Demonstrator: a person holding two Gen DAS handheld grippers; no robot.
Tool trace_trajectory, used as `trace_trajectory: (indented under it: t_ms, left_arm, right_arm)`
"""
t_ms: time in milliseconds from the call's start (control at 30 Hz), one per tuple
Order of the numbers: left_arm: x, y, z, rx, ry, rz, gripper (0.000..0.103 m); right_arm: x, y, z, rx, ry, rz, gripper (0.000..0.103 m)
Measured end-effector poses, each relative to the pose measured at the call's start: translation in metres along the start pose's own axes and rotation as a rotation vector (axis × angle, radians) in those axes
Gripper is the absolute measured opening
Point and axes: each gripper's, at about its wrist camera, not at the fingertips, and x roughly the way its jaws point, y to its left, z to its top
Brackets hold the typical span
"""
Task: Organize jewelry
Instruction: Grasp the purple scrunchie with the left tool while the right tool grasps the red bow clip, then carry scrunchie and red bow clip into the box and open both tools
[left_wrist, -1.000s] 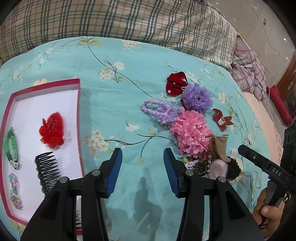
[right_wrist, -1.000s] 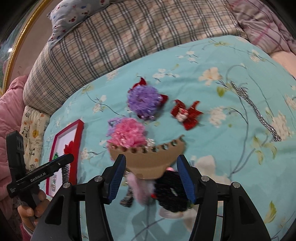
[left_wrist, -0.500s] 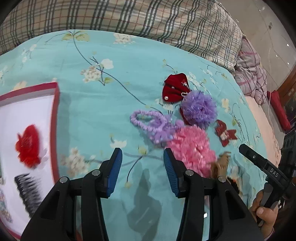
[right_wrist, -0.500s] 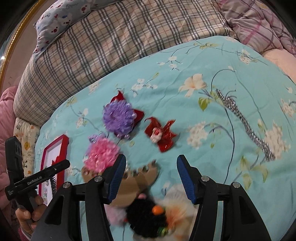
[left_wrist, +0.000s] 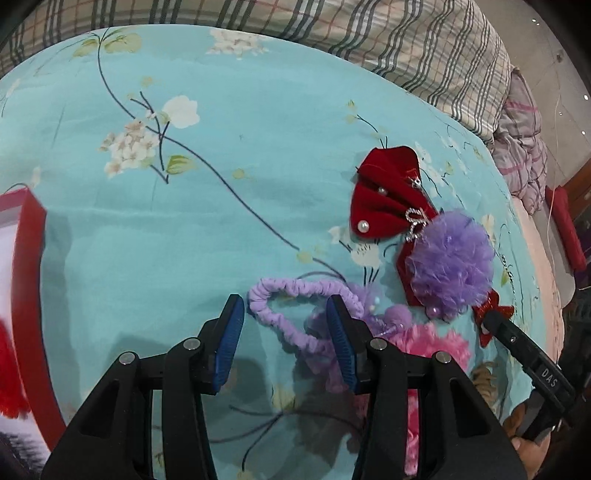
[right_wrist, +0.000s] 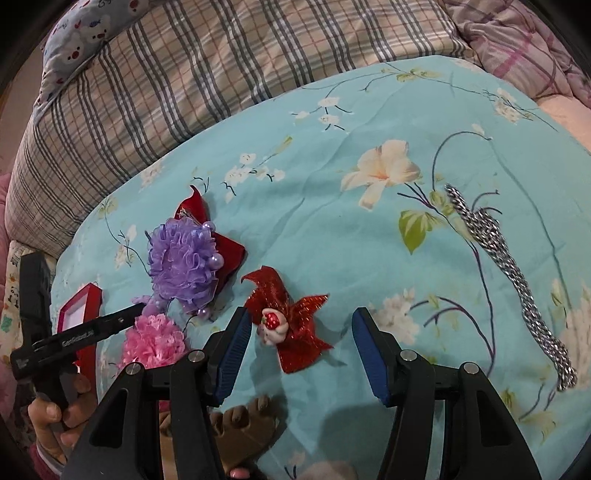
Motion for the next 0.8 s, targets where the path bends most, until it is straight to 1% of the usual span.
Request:
trace_trajectory:
  t_ms: [33,67,100,133,200,233,333,600,800]
  left_arm:
    - [0.000,0.000,0.000,0.006,-0.006,-0.005,0.040]
    - [-0.001,-0.002,-0.001,0.017,-0.013,-0.014,0.031]
    - [0.000,-0.003,-0.002,0.025,-0.015,-0.014,0.009]
    - [0.001,-0.004,-0.003,0.036,-0.007,-0.012,0.005]
    - [0.001,-0.004,-0.005,0.043,-0.012,-0.012,0.005]
    - [-0.001,-0.004,-0.006,0.044,-0.017,-0.005,0.005]
    - [-0.010,-0.001,-0.009,0.033,-0.036,-0.013,0.005]
    - [-0.051,0.010,-0.011,0.015,-0.114,-0.033,0.004]
    - [-0.077,0.021,-0.014,-0.001,-0.154,-0.027,0.004]
  right_arm:
    - [0.001,0.001,0.001,-0.010,0.001,-0.007,0.041]
    - [0.001,0.002,0.000,-0.013,0.002,-0.001,0.035]
    - [0.002,0.003,0.000,-0.015,0.004,0.013,0.029]
    - [0.002,0.004,0.000,-0.019,0.006,0.013,0.028]
    - [0.000,0.008,-0.001,-0.037,-0.003,0.001,0.026]
    - [0.000,0.009,0.000,-0.039,-0.004,0.001,0.025]
    - [-0.005,0.011,0.000,-0.040,-0.010,0.007,0.024]
    - [-0.023,0.024,0.002,-0.049,-0.037,0.034,0.023]
    - [-0.038,0.041,0.002,-0.072,-0.054,0.062,0.023]
